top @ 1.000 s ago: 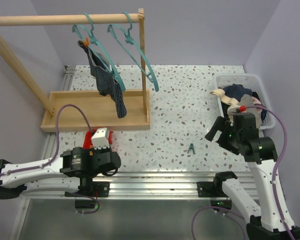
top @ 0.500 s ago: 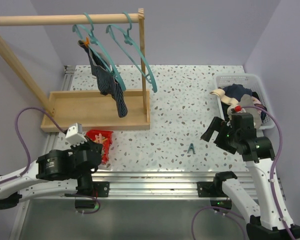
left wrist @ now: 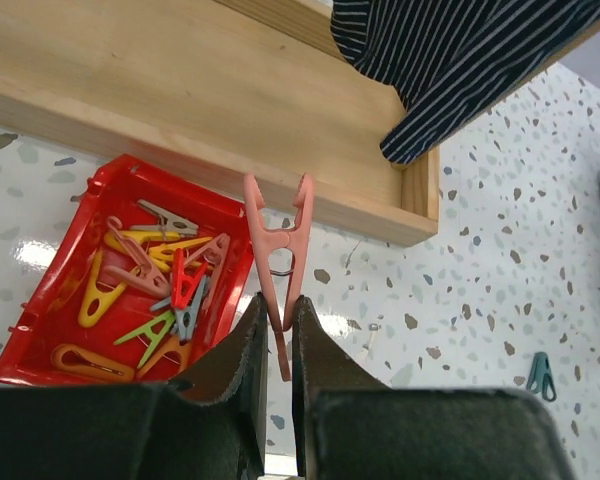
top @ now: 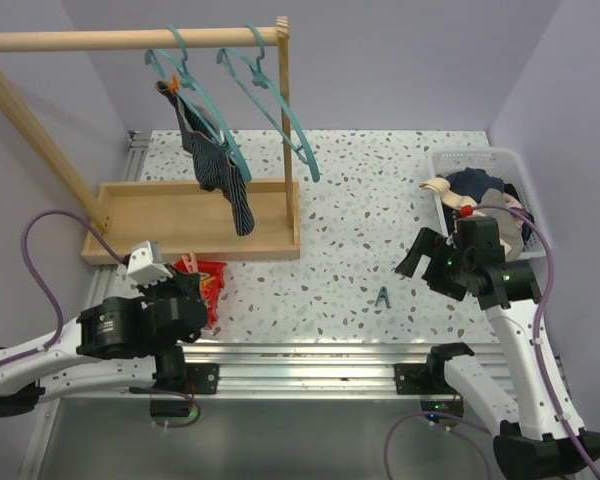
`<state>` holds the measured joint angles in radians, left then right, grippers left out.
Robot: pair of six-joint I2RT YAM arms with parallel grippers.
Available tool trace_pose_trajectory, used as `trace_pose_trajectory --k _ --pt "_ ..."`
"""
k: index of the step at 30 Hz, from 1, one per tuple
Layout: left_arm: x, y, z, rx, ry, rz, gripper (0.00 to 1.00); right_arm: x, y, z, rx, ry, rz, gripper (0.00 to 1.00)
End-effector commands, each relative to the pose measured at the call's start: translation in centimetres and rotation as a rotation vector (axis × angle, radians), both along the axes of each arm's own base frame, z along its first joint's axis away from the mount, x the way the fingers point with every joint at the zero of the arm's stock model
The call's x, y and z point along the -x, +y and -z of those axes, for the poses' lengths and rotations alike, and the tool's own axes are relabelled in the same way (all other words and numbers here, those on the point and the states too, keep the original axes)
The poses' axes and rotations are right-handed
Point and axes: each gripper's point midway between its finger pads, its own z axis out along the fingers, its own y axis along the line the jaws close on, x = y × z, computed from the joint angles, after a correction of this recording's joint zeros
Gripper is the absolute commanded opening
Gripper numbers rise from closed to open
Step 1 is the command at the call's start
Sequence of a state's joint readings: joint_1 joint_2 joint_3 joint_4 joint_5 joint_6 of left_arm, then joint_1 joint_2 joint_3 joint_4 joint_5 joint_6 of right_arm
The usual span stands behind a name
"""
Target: Remove the underwear clipped to the hanger
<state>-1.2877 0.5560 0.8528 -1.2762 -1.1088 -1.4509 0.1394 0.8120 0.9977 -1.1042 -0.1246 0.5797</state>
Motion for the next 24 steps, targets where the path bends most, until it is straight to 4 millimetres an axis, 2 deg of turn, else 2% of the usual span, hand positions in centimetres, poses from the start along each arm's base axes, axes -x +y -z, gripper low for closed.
trace_pose_trajectory --k 1,4,6,7,8,9,10,11,14,16,19,22,24 --pt "-0.7 -2.4 -0.1 -0.023 -0.026 0.039 0.0 -0.8 0.5 -0.5 -0.011 -0.038 -0.04 0.98" --pt "-1.4 -3.1 -0.2 -0.071 -0.022 0.023 0.0 -0.8 0.6 -0.6 -0.009 -0.037 -0.047 0.98" --pt "-2.7 -3.7 -0.8 -0.121 -0.035 0.035 0.0 -0.8 0.5 -0.7 -0.009 -0.039 -0.046 0.98" --pt "-3.4 -4.1 -0.3 -0.153 -0.03 0.052 0.0 -0.7 0.6 -0.6 -0.011 -0.037 -0.051 0.98" --pt "-4.1 -5.8 -0.5 -0.146 -0.026 0.144 0.0 -0.6 0.6 -0.6 -0.01 -0.034 -0.051 0.98" --pt "-6.0 -3.9 0.1 -0.152 0.0 0.066 0.0 -0.6 0.6 -0.6 -0.011 -0.036 -0.05 0.98" --pt "-6.8 -3.4 1.3 -0.166 0.029 0.07 0.0 -0.5 0.5 -0.6 -0.01 -0.034 -0.051 0.98" --pt "-8.4 -2.5 1.6 -0.149 0.045 0.065 0.0 -0.4 0.5 -0.7 -0.01 -0.036 -0.049 0.98" --pt "-10.2 -0.4 1.5 -0.149 0.069 0.039 0.0 0.0 0.1 -1.2 0.008 -0.048 -0.046 0.98" --pt "-10.9 0.3 0.7 -0.155 0.068 0.033 0.0 0.1 -0.1 -1.3 0.023 -0.046 -0.048 0.98" --pt "-11.1 0.1 1.8 -0.157 0.144 0.071 0.0 0.2 -0.2 -1.2 0.026 -0.043 -0.047 0.98" --pt "-10.2 -0.2 3.9 -0.143 0.226 0.092 0.0 0.1 0.0 -0.7 0.023 -0.029 -0.05 0.98" --pt "-9.3 0.4 5.6 -0.147 0.303 0.069 0.0 -0.2 0.0 -0.5 0.02 -0.03 -0.05 0.98"
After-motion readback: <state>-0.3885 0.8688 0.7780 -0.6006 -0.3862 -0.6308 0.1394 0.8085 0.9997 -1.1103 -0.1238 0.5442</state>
